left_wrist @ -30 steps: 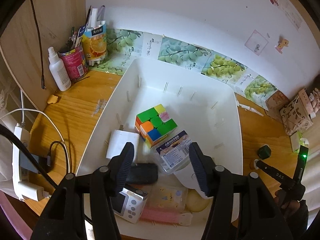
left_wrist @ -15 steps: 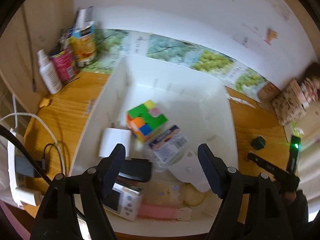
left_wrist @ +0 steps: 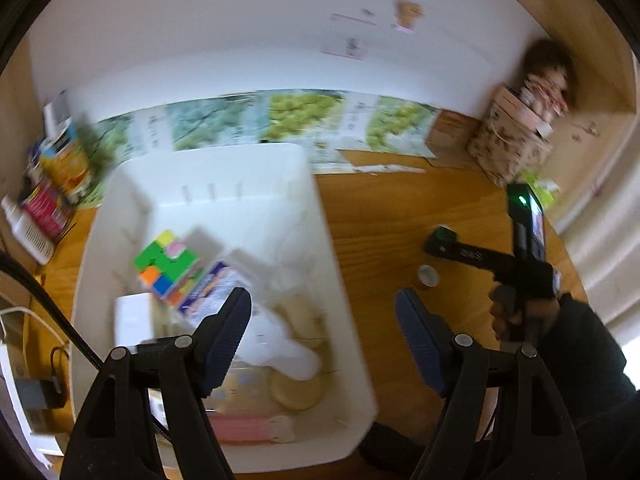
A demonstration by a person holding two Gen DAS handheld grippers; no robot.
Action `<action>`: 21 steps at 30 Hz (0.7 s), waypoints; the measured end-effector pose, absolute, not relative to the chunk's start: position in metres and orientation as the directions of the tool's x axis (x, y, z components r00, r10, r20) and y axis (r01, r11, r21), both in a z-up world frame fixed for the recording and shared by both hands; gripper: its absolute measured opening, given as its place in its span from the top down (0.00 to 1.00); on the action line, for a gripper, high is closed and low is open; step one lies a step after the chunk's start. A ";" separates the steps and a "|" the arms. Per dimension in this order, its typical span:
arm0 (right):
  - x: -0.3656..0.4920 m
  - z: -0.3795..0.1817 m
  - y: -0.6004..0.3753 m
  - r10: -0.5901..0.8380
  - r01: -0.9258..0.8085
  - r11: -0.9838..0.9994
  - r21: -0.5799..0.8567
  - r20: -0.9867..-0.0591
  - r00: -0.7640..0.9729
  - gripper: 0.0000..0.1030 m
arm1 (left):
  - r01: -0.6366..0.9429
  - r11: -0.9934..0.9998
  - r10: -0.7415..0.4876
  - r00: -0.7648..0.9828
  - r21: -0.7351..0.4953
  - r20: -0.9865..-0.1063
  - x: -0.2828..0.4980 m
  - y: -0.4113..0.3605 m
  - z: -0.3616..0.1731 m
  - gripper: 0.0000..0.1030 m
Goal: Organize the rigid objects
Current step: 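Grasp the green bottle with the right tool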
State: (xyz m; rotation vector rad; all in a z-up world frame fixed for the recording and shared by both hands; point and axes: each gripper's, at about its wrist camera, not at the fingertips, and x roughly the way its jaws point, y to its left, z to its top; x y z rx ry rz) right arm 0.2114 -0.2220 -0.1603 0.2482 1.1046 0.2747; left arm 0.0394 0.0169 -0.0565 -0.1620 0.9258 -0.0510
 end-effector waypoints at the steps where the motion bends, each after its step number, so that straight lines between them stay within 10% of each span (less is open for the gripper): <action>1: 0.213 -0.160 -0.223 0.342 -0.102 0.938 0.331 -0.841 0.420 0.36 | -0.014 0.987 -0.119 0.596 -0.158 -0.794 0.042 0.010 -0.057 0.25; 21: 0.241 -0.159 -0.238 0.441 -0.387 0.865 0.321 -0.854 0.277 0.52 | -0.058 0.992 -0.081 0.351 -0.108 -0.933 0.102 -0.095 -0.114 0.25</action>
